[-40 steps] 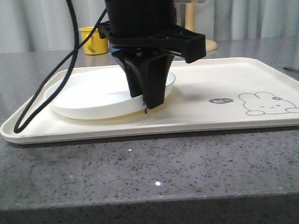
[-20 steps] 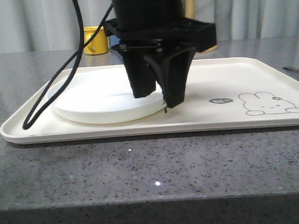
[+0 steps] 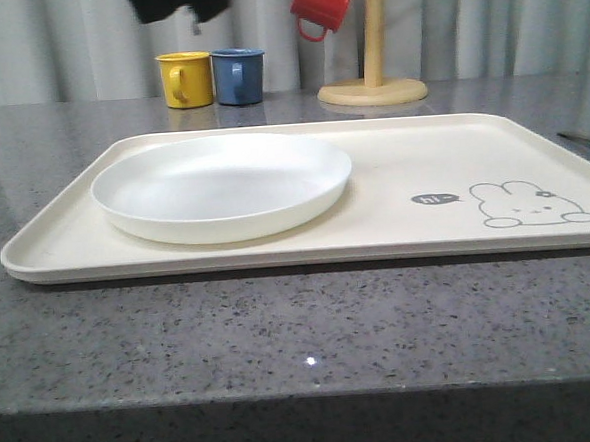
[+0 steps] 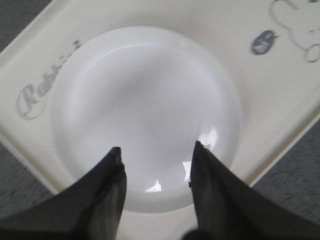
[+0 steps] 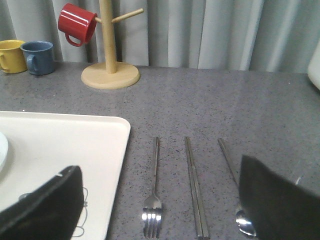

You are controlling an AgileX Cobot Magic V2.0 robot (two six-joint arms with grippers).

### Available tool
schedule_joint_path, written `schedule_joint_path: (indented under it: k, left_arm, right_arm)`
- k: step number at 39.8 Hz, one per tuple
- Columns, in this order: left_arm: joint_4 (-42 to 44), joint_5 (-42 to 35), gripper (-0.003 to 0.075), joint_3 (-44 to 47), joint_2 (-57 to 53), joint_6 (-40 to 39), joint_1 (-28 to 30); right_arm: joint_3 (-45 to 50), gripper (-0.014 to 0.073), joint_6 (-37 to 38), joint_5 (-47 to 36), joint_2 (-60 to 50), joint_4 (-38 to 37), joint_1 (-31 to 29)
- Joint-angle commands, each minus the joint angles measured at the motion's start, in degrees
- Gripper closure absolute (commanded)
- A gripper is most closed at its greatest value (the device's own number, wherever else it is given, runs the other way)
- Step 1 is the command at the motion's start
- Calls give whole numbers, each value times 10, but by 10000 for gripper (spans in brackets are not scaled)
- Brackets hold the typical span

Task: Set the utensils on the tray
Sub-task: 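Release the plate and raise the left gripper away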

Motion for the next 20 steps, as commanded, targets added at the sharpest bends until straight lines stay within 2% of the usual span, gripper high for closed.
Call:
schedule_joint_path:
  k: [1, 5, 11, 20]
  left_arm:
    - [0, 11, 561, 31, -60, -4, 59]
    - [-3, -10, 642, 101, -108, -5, 124]
    - [-40, -84, 734, 208, -191, -5, 227]
    - [-47, -200, 738, 376, -335, -5, 336]
  right_arm:
    - [-18, -59, -3, -45, 11, -4, -2]
    - [-18, -59, -3, -45, 11, -4, -2]
    - [-18, -59, -3, -45, 11, -4, -2]
    - [-18, -59, -3, -45, 11, -4, -2]
